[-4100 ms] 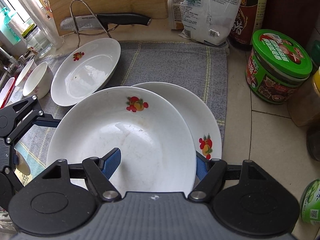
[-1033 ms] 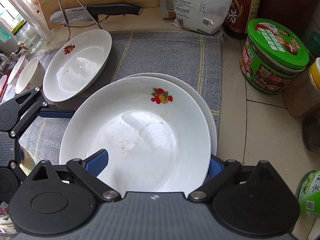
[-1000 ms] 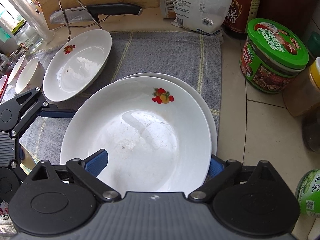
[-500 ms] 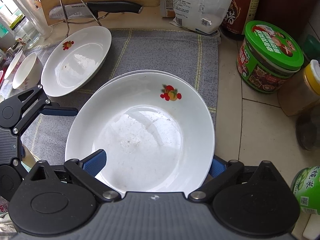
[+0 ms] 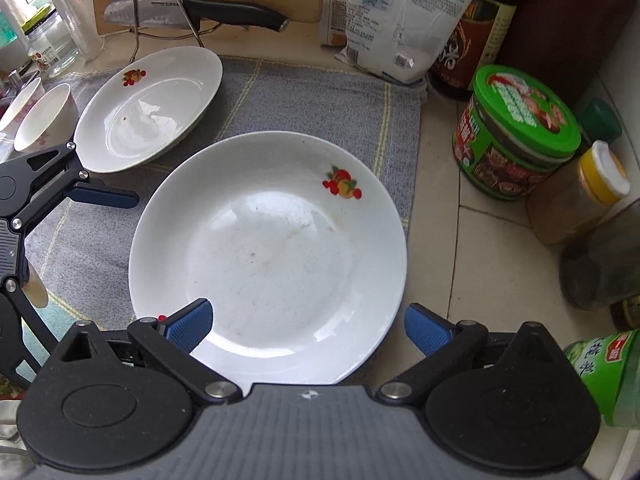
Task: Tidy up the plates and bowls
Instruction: 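Move the right gripper to the fruit-print plate beside the knife rack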
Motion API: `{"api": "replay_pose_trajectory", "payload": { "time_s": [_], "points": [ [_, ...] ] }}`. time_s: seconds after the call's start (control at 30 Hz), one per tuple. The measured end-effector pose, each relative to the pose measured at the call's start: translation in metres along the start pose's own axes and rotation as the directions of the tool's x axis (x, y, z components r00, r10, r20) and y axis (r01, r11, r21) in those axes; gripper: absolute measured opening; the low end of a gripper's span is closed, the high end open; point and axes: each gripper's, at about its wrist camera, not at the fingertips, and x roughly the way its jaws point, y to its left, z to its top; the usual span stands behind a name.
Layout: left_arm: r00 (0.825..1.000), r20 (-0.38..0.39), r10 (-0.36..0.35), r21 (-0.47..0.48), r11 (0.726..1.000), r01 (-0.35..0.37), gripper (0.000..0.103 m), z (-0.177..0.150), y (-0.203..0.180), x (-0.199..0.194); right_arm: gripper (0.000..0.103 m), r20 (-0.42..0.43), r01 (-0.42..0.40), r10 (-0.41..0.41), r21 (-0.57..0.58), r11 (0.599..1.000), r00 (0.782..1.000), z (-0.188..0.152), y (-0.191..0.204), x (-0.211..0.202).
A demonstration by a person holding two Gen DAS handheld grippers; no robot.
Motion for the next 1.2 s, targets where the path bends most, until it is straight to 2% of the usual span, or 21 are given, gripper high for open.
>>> {"api": "replay_pose_trajectory", "payload": {
  "time_s": [0.13, 0.2, 0.43, 0.6, 0.73, 0.87, 1.03, 1.1, 1.2],
  "points": [
    [0.997, 0.039, 0.072, -0.061, 0.996, -0.069, 0.102, -0.005, 0.007, -0.014, 0.103, 0.106, 0.085, -0.078, -0.062, 0.994, 0.991, -0.006, 0.014, -0.01],
    [0.993, 0.059, 0.1, -0.094, 0.991, -0.094, 0.102, -0.009, 0.011, -0.023, 0.103, 0.147, 0.101, -0.091, -0.062, 0.993, 0.985, -0.009, 0.02, -0.012],
    [0.977, 0.094, 0.194, -0.177, 0.968, -0.175, 0.102, -0.032, 0.029, -0.057, 0.103, 0.212, 0.066, -0.07, 0.027, 0.997, 0.975, -0.011, 0.044, -0.012],
    [0.972, 0.073, 0.224, -0.213, 0.956, -0.204, 0.102, -0.052, 0.048, -0.07, 0.103, 0.24, 0.042, -0.057, 0.068, 0.997, 0.969, -0.005, 0.068, -0.014],
    [0.963, 0.046, 0.266, -0.265, 0.933, -0.245, 0.102, -0.068, 0.059, -0.075, 0.103, 0.237, 0.029, -0.039, 0.045, 0.999, 0.971, 0.002, 0.088, -0.01],
    [0.95, -0.006, 0.311, -0.337, 0.894, -0.294, 0.102, -0.075, 0.064, -0.068, 0.103, 0.229, 0.012, -0.005, -0.029, 0.999, 0.973, 0.012, 0.099, -0.005],
    [0.915, -0.109, 0.388, -0.419, 0.817, -0.396, 0.102, -0.075, 0.064, -0.046, 0.103, 0.226, -0.038, 0.065, -0.123, 0.992, 0.972, 0.035, 0.095, 0.007],
    [0.909, -0.13, 0.396, -0.441, 0.798, -0.411, 0.102, -0.075, 0.065, -0.038, 0.103, 0.224, -0.068, 0.103, -0.157, 0.985, 0.969, 0.047, 0.09, 0.012],
    [0.89, -0.194, 0.412, -0.446, 0.772, -0.454, 0.103, -0.075, 0.068, -0.02, 0.103, 0.224, -0.094, 0.139, -0.2, 0.975, 0.965, 0.062, 0.084, 0.02]
  ]
}}
